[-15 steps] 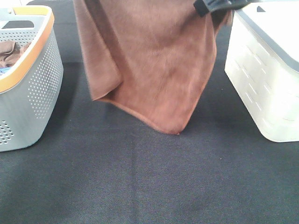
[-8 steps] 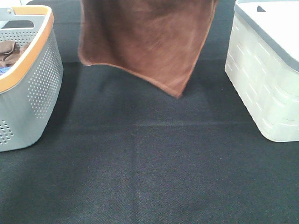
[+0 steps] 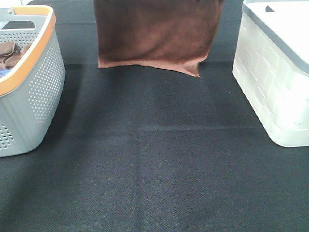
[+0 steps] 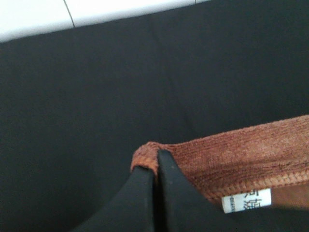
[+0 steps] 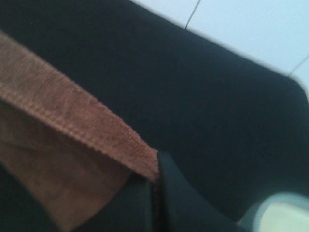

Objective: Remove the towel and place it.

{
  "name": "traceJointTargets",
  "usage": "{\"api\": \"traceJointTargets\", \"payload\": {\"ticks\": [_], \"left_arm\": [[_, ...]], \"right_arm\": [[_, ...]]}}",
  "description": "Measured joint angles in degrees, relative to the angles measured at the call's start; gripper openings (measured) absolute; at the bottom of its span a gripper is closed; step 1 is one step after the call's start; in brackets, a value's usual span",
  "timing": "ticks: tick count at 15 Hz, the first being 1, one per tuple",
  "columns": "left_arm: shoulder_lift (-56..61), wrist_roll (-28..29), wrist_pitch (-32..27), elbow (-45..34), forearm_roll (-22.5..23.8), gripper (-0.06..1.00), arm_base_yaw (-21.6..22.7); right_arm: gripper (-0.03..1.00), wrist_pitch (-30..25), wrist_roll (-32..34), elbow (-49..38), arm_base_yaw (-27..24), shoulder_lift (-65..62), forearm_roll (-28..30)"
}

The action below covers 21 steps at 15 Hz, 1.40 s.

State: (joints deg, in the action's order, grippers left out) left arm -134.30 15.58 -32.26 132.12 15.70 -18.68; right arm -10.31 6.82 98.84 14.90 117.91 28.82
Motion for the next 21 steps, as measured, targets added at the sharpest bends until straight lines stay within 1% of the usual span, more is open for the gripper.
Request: {"api": "traceJointTargets", "payload": {"ticks": [1,2,3,5,7,8,9,12,13,15,16,18,19,20,21], "left_arm": [[-0.40,-2.29,-7.96,0.00,-5.61,0.00,-0.23],[-0.40,-2.29,-7.96,0.00,-5.61,0.00,-0.23],[-0.40,-4.18,-11.92,0.00,-8.54,0.00,-0.23],[-0.40,-7.85,-21.31,0.17,-12.78,0.00,-0.17],[-0.40,-9.45,-29.34,0.17,-16.21,0.00,0.34],[-0.40,-9.68,-32.72,0.17,-17.19,0.00,0.46],[-0.40,-9.97,-36.10,0.17,-18.28,0.00,0.52],[-0.40,-10.08,-36.90,0.17,-22.46,0.00,0.80],[-0.40,-10.08,-36.96,0.17,-23.72,0.00,0.80],[-0.11,-10.08,-36.96,-1.09,-23.89,0.00,0.06],[1.32,-10.08,-36.96,-5.21,-23.72,0.00,-0.92],[3.84,-10.08,-37.01,-11.40,-23.55,0.00,-2.01],[5.10,-10.14,-37.01,-14.67,-23.26,0.00,-2.64],[5.10,-10.14,-37.01,-14.67,-23.26,0.00,-2.64],[6.07,-10.20,-37.07,-17.53,-23.03,0.00,-3.44]], "right_arm": [[0.00,-5.27,-1.60,0.00,0.00,0.06,-5.61],[0.00,-5.27,-1.60,0.00,0.00,0.06,-5.61],[0.00,-8.37,-4.07,0.00,0.00,0.00,-9.68],[0.00,-17.42,-11.92,0.00,0.00,0.00,-19.19],[0.00,-24.81,-18.85,0.00,-0.57,0.00,-27.79],[0.00,-27.85,-20.86,0.00,-0.63,0.00,-30.14],[0.00,-31.74,-21.43,0.00,-0.69,0.00,-32.26],[0.00,-39.13,-22.06,0.00,-1.15,-0.06,-35.29],[0.00,-42.40,-22.12,0.17,-1.15,-0.06,-35.81],[0.00,-47.61,-22.17,0.17,-1.15,-0.06,-36.10],[0.00,-50.76,-22.17,0.17,-1.15,-0.06,-36.50],[0.00,-54.95,-22.17,0.17,-1.15,-0.06,-37.36],[0.00,-55.98,-22.17,-0.06,-1.15,-0.06,-37.76],[0.00,-55.98,-22.17,-0.06,-1.15,-0.06,-37.76],[0.00,-56.84,-22.06,-0.92,-1.15,-0.06,-38.56]]}}
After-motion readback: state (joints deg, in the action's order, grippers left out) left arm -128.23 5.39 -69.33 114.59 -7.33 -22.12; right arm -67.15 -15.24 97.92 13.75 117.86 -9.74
